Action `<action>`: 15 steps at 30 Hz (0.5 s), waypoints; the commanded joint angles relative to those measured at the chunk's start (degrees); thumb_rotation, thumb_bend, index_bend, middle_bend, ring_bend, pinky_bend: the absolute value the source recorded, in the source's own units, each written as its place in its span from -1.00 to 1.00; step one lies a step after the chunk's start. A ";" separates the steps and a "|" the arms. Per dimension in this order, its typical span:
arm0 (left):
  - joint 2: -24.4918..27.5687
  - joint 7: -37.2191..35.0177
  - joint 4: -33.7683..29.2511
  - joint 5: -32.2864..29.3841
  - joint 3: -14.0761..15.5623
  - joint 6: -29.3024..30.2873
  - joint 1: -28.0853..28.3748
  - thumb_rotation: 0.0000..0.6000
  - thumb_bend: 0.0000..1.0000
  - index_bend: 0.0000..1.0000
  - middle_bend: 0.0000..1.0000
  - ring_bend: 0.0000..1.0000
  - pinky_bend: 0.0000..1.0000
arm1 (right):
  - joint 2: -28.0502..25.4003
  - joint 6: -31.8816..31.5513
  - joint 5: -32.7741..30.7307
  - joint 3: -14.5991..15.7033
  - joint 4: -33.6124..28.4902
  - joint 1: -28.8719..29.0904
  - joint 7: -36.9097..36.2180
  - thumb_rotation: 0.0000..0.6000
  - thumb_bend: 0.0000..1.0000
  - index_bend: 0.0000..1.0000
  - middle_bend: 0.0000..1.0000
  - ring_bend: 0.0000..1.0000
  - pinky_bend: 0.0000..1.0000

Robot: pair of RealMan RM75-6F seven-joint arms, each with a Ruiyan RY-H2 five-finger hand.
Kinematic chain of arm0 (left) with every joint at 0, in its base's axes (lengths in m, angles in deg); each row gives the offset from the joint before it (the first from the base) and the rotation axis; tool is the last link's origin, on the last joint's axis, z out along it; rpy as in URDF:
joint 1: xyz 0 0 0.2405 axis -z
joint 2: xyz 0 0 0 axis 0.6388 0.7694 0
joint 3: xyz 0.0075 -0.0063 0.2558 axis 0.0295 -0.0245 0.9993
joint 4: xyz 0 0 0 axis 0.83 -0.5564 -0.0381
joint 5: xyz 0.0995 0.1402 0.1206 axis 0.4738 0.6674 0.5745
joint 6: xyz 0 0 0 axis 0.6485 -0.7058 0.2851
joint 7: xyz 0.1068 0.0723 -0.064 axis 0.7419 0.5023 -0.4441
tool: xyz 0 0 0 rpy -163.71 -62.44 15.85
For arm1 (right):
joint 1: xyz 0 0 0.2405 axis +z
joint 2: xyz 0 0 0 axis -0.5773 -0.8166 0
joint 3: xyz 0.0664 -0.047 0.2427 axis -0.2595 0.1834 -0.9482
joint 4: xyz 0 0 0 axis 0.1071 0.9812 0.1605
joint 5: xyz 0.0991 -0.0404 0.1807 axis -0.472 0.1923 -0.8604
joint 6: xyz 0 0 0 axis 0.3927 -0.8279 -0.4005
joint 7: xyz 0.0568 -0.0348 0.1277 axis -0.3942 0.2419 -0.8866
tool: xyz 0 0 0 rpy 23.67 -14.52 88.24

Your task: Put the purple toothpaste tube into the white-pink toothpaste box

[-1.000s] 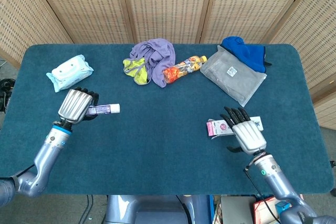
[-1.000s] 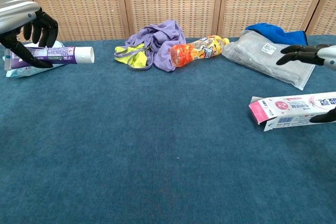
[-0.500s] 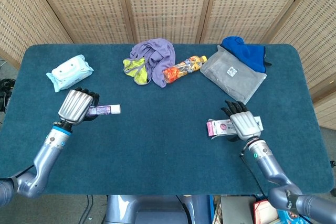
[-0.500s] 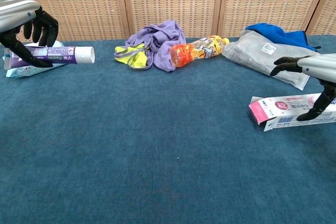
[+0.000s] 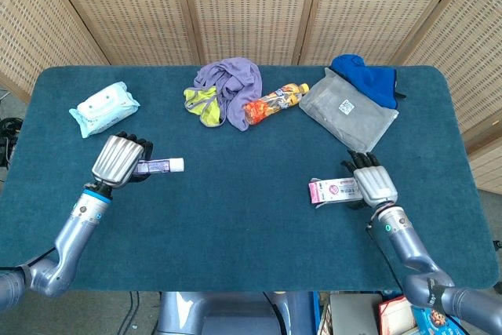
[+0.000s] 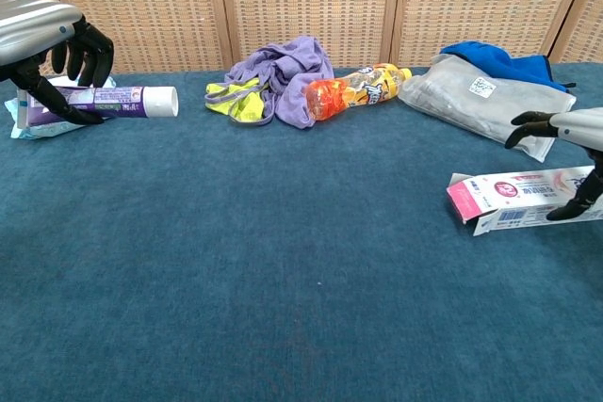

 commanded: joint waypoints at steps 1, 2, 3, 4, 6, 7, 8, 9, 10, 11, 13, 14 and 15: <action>0.03 0.08 -0.04 -0.01 -0.06 -0.05 -0.05 1.00 -0.26 0.75 0.28 0.07 0.00 | 0.47 0.63 -0.49 0.24 1.16 0.18 -0.69 1.00 -0.87 -0.65 -1.00 -1.00 -1.00; 0.05 0.12 -0.06 0.00 -0.07 -0.08 -0.07 1.00 -0.26 0.75 0.28 0.07 0.00 | 0.62 0.77 -0.57 0.29 1.51 0.24 -0.88 1.00 -0.86 -0.65 -1.00 -1.00 -1.00; 0.07 0.14 -0.11 0.04 -0.10 -0.08 -0.09 1.00 -0.26 0.75 0.28 0.07 0.00 | 0.81 0.96 -0.64 0.35 1.96 0.33 -1.16 1.00 -0.86 -0.64 -1.00 -1.00 -1.00; 0.08 0.14 -0.16 0.07 -0.15 -0.07 -0.12 1.00 -0.26 0.75 0.28 0.07 0.00 | 0.96 1.12 -0.70 0.41 2.36 0.42 -1.37 1.00 -0.86 -0.63 -0.99 -1.00 -1.00; 0.13 0.14 -0.28 0.07 -0.23 -0.12 -0.17 1.00 -0.26 0.75 0.28 0.07 0.00 | 1.30 1.28 -0.74 0.51 3.21 0.57 -1.73 1.00 -0.85 -0.61 -0.96 -1.00 -1.00; 0.14 0.16 -0.31 0.07 -0.28 -0.12 -0.20 1.00 -0.25 0.75 0.28 0.07 0.00 | 1.46 1.36 -0.78 0.54 3.59 0.63 -1.95 1.00 -0.84 -0.59 -0.94 -1.00 -1.00; 0.13 0.17 -0.30 0.09 -0.34 -0.11 -0.21 1.00 -0.25 0.75 0.28 0.07 0.00 | 1.63 1.43 -0.87 0.53 3.98 0.67 -2.24 1.00 -0.83 -0.58 -0.92 -1.00 -1.00; 0.13 0.16 -0.29 0.11 -0.37 -0.12 -0.23 1.00 -0.25 0.75 0.28 0.07 0.00 | 1.78 1.46 -0.87 0.54 4.34 0.72 -2.51 1.00 -0.82 -0.57 -0.91 -1.00 -1.00; 0.12 0.16 -0.25 0.08 -0.42 -0.16 -0.24 1.00 -0.26 0.75 0.28 0.07 0.00 | 1.94 1.50 -0.87 0.56 4.73 0.75 -2.82 1.00 -0.81 -0.57 -0.90 -1.00 -1.00; 0.13 0.17 -0.22 0.03 -0.44 -0.23 -0.25 1.00 -0.26 0.75 0.28 0.07 0.00 | 2.05 1.55 -0.88 0.57 4.99 0.76 -3.06 1.00 -0.80 -0.56 -0.90 -1.00 -1.00; 0.10 0.19 -0.11 -0.07 -0.53 -0.36 -0.26 1.00 -0.26 0.75 0.28 0.07 0.00 | 2.32 1.66 -0.77 0.62 5.71 0.82 -3.78 1.00 -0.78 -0.56 -0.90 -1.00 -1.00; 0.08 0.21 -0.09 -0.13 -0.56 -0.48 -0.26 1.00 -0.26 0.75 0.28 0.07 0.00 | 2.54 1.66 -0.64 0.67 6.24 0.83 -4.25 1.00 -0.78 -0.56 -0.89 -1.00 -1.00; 0.07 0.23 -0.07 -0.16 -0.58 -0.54 -0.28 1.00 -0.26 0.75 0.28 0.07 0.00 | 2.70 1.75 -0.59 0.71 6.63 0.85 -4.65 1.00 -0.78 -0.56 -0.89 -1.00 -1.00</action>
